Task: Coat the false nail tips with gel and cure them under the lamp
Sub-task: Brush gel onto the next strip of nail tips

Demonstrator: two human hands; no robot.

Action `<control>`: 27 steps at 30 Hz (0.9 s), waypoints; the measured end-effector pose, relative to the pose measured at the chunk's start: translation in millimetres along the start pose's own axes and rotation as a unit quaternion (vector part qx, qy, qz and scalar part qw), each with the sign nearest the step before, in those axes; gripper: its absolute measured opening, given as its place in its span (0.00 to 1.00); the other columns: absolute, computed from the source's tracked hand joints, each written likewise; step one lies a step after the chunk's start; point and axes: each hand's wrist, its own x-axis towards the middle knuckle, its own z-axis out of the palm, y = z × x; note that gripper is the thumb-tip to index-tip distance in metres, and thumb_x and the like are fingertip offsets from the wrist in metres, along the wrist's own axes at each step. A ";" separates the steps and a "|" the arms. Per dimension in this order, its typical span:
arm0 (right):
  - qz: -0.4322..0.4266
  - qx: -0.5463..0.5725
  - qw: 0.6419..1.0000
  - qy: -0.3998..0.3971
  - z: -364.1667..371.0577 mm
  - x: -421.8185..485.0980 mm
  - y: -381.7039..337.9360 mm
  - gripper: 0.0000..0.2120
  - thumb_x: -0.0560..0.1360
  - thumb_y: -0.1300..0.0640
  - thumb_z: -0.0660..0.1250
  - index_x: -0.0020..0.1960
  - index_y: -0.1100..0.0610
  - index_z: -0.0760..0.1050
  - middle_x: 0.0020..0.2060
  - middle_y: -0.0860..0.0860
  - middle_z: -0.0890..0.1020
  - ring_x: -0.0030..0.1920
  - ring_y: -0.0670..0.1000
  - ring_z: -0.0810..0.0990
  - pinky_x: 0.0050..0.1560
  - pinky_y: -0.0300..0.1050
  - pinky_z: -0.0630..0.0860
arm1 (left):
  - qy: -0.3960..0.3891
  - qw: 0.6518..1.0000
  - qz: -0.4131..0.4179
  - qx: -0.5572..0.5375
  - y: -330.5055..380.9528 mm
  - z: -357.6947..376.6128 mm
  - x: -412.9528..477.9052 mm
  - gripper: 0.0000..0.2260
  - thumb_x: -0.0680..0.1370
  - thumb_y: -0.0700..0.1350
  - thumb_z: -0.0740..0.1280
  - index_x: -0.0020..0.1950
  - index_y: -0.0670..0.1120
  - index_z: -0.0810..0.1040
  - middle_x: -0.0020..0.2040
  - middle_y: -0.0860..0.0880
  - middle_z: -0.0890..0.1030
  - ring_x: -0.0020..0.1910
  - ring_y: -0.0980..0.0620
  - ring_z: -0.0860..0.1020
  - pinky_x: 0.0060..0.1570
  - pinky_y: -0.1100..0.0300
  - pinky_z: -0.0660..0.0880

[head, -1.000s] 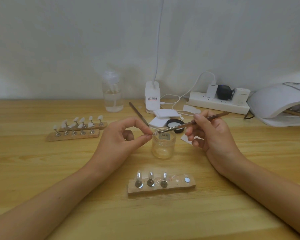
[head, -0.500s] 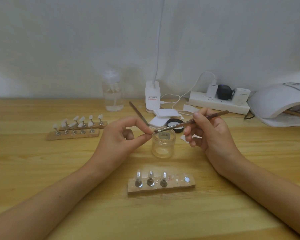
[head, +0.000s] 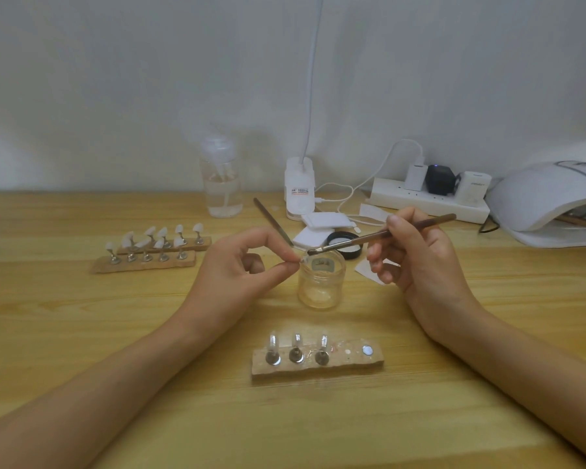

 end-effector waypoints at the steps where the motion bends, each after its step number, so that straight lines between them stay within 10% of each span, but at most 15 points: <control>1: -0.003 -0.007 1.000 -0.010 0.9 -0.4 -0.2 0.09 0.75 0.50 0.64 0.42 0.55 0.71 0.31 0.53 0.81 0.30 0.49 0.79 0.27 0.37 0.72 | 0.000 1.000 -0.001 0.000 -0.1 0.1 0.2 0.05 0.72 0.40 0.76 0.39 0.48 0.82 0.44 0.47 0.83 0.27 0.56 0.64 0.30 0.69 0.65; 27: 0.006 0.011 1.000 0.005 -0.7 0.7 1.4 0.09 0.80 0.55 0.62 0.41 0.55 0.71 0.30 0.51 0.80 0.31 0.48 0.79 0.32 0.38 0.76 | 0.005 0.999 -0.051 -0.007 3.0 -0.6 -1.1 0.04 0.69 0.43 0.78 0.39 0.47 0.83 0.43 0.52 0.86 0.26 0.55 0.68 0.27 0.71 0.67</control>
